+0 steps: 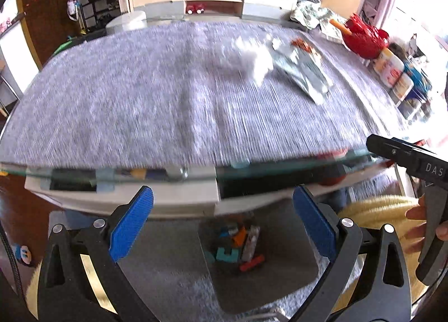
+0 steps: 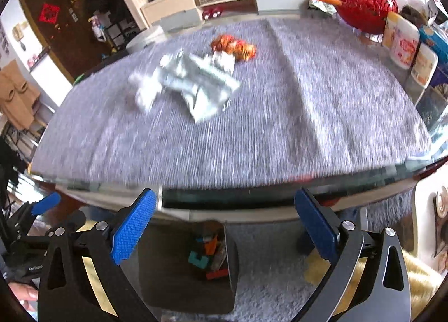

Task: Collect trash
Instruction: 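Raise both open tools back up to the table, then grasp the silver foil wrapper with the right tool while the left tool grasps the white plastic bag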

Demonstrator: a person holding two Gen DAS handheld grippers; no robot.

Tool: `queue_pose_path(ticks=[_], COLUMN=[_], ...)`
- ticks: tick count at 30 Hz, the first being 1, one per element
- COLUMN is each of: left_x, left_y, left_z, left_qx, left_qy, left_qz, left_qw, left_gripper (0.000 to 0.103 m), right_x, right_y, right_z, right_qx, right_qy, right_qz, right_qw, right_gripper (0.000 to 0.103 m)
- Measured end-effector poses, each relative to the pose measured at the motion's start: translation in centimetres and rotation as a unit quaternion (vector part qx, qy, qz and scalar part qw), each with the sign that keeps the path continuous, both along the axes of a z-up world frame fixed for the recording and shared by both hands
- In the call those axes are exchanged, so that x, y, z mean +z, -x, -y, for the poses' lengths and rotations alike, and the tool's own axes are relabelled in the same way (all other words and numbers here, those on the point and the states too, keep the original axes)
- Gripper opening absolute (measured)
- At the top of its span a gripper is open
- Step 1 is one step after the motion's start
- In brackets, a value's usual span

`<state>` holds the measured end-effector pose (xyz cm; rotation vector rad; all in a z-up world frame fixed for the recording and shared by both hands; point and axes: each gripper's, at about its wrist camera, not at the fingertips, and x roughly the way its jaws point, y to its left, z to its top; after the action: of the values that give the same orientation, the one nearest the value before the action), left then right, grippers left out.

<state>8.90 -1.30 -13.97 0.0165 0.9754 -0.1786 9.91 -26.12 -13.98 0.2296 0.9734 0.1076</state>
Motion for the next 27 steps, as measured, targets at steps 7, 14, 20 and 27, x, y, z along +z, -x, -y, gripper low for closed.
queue_pose_path(ticks=[7,14,20,27], left_x=[0.9,0.7,-0.4,-1.3], left_y=[-3.6,-7.1,-9.3,-12.3], left_z=[-0.2,1.0,2.1,3.2], left_qx=[0.002,-0.010,-0.021,-0.031], left_qy=[-0.014,-0.018,-0.012,-0.002], left_qz=[0.012,0.010,-0.004,-0.010], left_qw=[0.9998,0.9997,0.9997,0.9995], left_gripper=[0.095,0.095,0.095,0.092], right_x=[0.6,-0.8,-2.7,-1.9], right_y=[-6.1,-10.5,-12.6,-12.7], right_z=[-0.2,-1.4,-2.1,-1.3], right_qx=[0.004,0.021,0.044,0.051], right_qy=[0.004,0.034,0.033,0.003], right_qz=[0.002,0.001,-0.012,0.006], right_qw=[1.000,0.999,0.998,0.999], right_gripper=[0.098,0.089,0.068,0.028])
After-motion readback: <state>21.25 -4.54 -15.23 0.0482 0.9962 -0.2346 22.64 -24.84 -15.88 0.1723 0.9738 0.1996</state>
